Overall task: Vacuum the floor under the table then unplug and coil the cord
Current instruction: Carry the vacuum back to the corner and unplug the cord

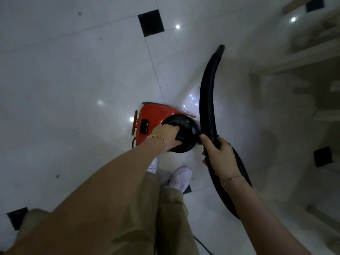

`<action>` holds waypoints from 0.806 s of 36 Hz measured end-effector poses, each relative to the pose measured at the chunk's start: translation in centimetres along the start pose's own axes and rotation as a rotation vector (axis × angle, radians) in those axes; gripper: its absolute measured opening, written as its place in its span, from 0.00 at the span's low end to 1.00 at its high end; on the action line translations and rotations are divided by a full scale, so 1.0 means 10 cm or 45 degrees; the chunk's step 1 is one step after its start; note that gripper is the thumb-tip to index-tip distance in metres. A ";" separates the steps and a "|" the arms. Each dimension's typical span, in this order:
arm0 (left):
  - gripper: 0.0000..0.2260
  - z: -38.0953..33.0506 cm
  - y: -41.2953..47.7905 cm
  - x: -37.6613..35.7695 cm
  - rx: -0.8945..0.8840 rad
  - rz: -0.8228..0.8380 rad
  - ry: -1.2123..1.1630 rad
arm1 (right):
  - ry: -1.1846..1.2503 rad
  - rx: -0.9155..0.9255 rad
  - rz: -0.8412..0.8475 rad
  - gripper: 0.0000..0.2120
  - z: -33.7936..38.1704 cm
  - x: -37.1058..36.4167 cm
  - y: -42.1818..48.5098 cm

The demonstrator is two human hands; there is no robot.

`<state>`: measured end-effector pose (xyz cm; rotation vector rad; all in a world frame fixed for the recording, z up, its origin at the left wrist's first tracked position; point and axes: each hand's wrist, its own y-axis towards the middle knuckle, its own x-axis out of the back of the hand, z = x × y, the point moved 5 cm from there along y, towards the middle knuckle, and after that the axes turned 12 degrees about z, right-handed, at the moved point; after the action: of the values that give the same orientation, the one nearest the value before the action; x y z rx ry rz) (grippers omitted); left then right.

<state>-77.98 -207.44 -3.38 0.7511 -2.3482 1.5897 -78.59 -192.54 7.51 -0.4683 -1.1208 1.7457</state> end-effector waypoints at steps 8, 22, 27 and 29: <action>0.21 0.13 -0.83 0.21 0.234 0.146 -0.574 | -0.065 0.080 0.119 0.12 0.68 0.22 -0.61; 0.20 0.32 -4.35 0.85 0.549 -0.564 -1.757 | -0.713 0.517 0.415 0.12 2.78 -0.41 -2.50; 0.12 0.51 -5.40 0.63 0.687 -0.849 -1.907 | -0.848 0.681 0.568 0.10 3.35 -1.23 -3.14; 0.08 0.59 -5.74 0.49 0.743 -0.964 -1.971 | -0.871 0.729 0.659 0.10 3.52 -1.56 -3.39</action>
<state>-51.81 -230.89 42.62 3.3460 -1.4046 1.3581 -79.35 -219.38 51.28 0.2484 -0.9081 2.6861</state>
